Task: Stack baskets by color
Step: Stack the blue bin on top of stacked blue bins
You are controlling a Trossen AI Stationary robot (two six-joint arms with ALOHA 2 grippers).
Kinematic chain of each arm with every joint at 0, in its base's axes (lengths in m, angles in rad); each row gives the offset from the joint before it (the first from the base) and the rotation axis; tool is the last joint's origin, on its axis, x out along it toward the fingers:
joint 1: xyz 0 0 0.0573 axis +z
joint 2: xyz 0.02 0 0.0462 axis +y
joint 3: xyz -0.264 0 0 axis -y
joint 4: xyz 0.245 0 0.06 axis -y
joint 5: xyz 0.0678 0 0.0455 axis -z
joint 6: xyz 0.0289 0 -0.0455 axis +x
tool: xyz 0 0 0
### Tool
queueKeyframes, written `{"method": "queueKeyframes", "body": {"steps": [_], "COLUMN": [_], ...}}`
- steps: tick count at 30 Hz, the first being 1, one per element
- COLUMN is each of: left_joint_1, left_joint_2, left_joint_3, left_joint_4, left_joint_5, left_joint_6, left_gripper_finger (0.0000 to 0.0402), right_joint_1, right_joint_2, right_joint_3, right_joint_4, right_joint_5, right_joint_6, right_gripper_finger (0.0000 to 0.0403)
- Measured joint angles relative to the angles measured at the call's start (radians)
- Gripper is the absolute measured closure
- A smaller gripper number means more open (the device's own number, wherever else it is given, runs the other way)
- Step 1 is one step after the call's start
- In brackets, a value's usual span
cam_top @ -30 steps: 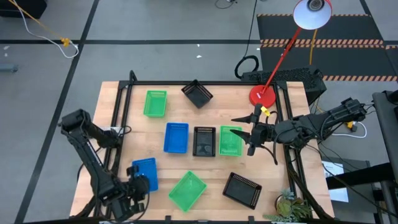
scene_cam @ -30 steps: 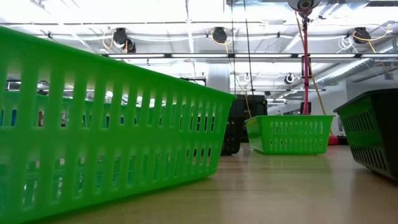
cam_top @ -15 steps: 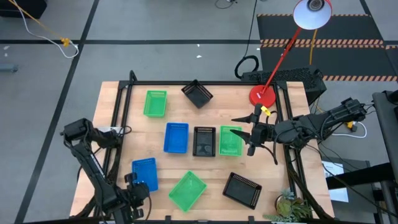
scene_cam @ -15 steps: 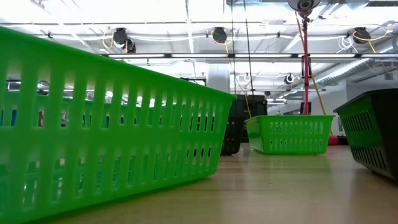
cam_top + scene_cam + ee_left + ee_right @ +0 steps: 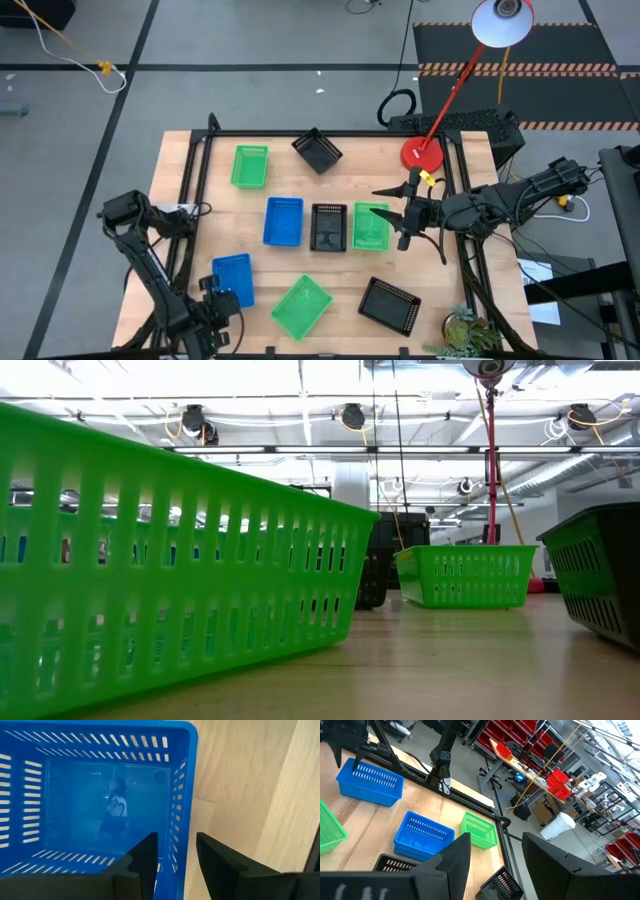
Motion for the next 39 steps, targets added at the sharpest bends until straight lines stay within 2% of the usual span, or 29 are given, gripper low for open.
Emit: {"method": "queueKeyframes", "body": {"steps": [4,11,16,24,34,39], "left_joint_1": [0.0,0.02,0.043,0.08,0.13,0.169], "left_joint_2": [0.0,-0.001,-0.015,-0.095,-0.199,-0.224], "left_joint_3": [-0.027,-0.029,-0.029,-0.029,-0.027,0.019], "left_joint_4": [0.013,0.006,-0.005,-0.077,-0.146,-0.232], "left_joint_5": [0.023,0.063,0.099,0.104,0.071,0.055], "left_joint_6": [0.003,0.057,0.082,0.139,0.283,0.365], "left_gripper_finger": [0.0297,0.039,0.0391,0.0395,0.0396,0.0397], "right_joint_1": [0.0,0.0,0.0,0.0,0.0,0.0], "right_joint_2": [0.0,0.0,0.0,0.0,0.0,0.0], "right_joint_3": [0.0,0.0,0.0,0.0,0.0,0.0], "right_joint_4": [0.0,0.001,0.004,-0.002,-0.005,-0.016], "right_joint_5": [0.0,0.0,0.0,0.0,0.0,0.0], "right_joint_6": [-0.002,-0.002,-0.002,0.005,0.029,0.046], "right_gripper_finger": [0.0232,0.0232,0.0232,0.0232,0.0232,0.0232]}}
